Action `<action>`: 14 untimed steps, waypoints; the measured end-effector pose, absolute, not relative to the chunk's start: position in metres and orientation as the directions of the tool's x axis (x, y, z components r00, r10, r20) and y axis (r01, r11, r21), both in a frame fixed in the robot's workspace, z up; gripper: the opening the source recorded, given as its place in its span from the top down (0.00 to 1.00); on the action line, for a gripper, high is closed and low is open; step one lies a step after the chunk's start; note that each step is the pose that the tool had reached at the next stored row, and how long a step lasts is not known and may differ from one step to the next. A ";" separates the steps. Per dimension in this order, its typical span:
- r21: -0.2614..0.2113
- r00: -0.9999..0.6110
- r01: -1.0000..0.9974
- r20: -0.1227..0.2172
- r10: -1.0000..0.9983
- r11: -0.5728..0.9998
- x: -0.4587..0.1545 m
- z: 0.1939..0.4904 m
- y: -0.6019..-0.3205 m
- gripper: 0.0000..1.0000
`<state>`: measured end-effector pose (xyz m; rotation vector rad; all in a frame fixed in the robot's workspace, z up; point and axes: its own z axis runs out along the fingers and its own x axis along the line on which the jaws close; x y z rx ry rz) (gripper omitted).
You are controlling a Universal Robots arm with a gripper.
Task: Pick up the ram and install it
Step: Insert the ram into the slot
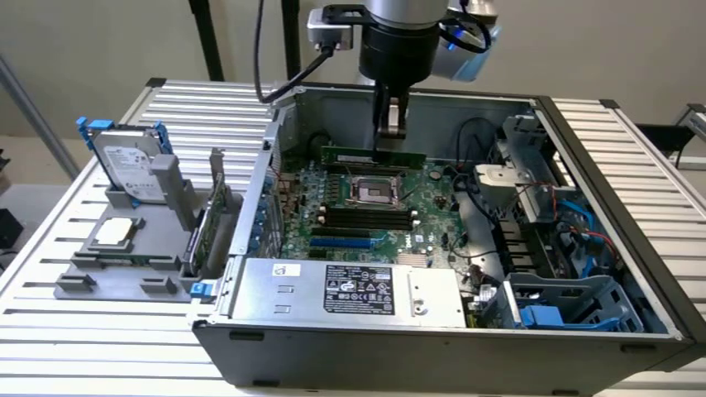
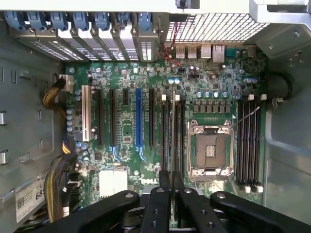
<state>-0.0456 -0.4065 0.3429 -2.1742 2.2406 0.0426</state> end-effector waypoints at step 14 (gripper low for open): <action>0.006 -0.015 -1.000 -0.033 -0.999 0.015 -0.037 0.318 -0.402 0.87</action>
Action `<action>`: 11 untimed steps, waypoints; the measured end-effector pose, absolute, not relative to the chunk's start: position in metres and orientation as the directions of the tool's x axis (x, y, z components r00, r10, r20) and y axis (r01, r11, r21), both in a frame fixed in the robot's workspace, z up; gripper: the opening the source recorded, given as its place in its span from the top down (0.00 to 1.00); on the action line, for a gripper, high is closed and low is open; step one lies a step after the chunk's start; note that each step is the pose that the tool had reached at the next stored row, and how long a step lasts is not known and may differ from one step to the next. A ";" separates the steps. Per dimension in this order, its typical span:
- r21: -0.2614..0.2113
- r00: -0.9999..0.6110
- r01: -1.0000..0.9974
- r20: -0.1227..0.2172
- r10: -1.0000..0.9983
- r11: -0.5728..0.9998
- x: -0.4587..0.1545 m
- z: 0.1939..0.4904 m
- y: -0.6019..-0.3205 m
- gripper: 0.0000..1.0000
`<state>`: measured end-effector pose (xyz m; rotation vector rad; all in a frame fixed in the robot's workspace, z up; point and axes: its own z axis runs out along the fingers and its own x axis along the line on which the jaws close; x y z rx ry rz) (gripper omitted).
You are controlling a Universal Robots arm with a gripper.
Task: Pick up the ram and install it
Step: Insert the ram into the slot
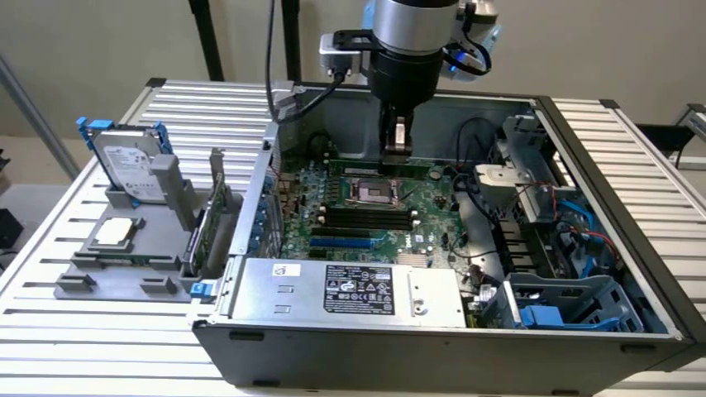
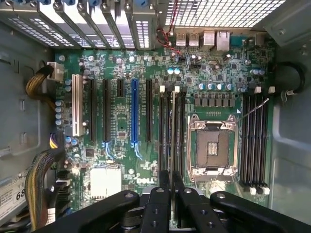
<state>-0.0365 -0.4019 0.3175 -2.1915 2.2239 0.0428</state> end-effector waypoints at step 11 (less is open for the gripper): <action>0.006 0.038 -0.999 -0.033 -0.999 -0.038 -0.041 0.297 -0.402 0.87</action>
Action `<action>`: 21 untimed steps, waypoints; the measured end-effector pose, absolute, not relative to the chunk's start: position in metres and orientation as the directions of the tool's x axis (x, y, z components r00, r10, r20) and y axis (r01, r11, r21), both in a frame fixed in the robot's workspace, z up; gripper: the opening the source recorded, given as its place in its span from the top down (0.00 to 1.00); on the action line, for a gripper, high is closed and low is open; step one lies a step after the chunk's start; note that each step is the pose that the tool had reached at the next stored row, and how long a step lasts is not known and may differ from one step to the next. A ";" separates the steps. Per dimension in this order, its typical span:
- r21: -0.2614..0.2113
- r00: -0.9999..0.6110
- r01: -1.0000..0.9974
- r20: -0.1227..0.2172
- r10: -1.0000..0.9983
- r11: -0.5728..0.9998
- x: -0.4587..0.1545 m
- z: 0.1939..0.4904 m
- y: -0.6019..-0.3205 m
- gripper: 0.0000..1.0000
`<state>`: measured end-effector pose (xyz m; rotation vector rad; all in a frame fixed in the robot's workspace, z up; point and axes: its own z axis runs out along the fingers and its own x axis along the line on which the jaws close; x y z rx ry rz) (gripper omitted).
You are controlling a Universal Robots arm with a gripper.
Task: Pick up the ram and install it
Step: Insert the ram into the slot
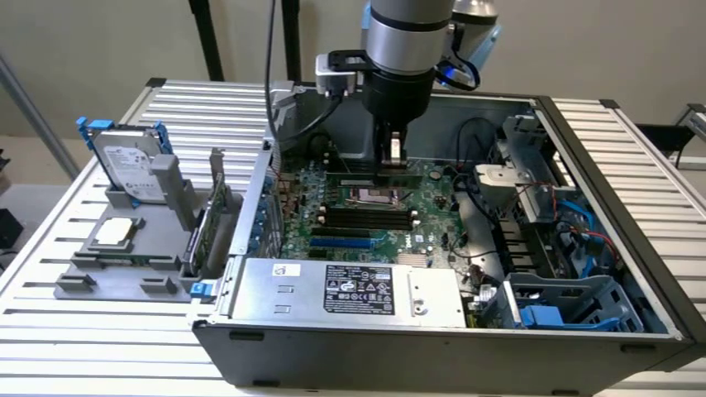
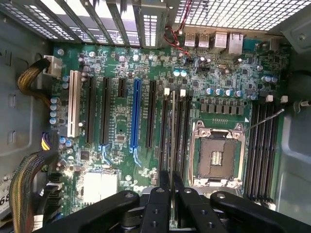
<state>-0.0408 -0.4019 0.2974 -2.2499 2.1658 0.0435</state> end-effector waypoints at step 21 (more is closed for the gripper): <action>0.006 0.005 -1.000 -0.032 -0.999 -0.006 -0.041 0.259 -0.402 0.87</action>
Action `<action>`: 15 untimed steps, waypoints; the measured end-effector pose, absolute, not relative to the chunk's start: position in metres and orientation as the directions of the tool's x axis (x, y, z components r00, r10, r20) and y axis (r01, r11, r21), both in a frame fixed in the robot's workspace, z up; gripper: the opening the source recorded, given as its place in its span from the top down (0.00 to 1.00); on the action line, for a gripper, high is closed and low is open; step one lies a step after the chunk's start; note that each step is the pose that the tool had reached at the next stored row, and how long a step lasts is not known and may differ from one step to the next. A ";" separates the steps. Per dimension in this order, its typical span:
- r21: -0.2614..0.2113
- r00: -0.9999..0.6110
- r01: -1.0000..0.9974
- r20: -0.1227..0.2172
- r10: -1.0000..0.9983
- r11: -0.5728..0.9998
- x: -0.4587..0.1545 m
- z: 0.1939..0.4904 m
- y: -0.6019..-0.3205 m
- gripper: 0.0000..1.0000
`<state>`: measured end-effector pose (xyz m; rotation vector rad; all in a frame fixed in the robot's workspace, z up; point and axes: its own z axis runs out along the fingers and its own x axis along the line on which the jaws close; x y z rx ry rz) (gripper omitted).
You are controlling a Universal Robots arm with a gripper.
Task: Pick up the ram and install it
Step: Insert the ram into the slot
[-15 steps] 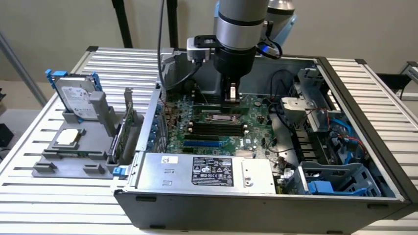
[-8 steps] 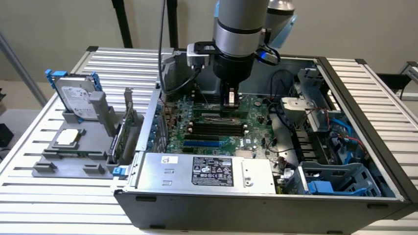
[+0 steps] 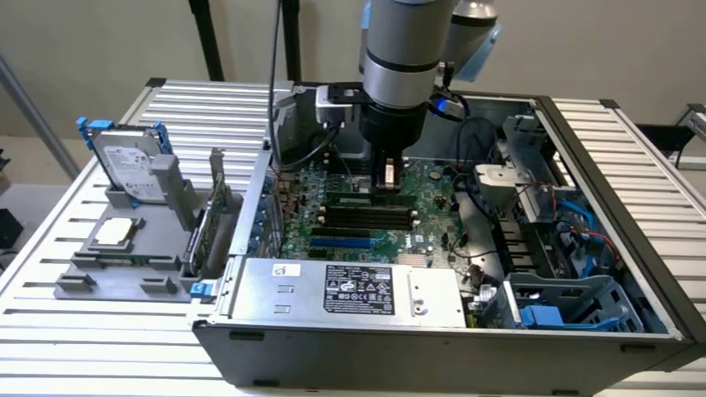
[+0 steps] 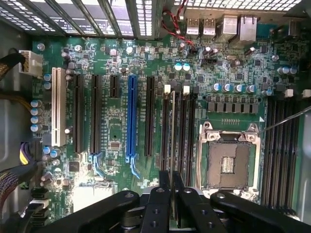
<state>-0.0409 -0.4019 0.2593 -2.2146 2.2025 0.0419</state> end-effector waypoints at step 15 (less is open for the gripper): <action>0.006 0.001 -1.000 -0.017 -1.000 -0.001 -0.041 0.236 -0.402 0.87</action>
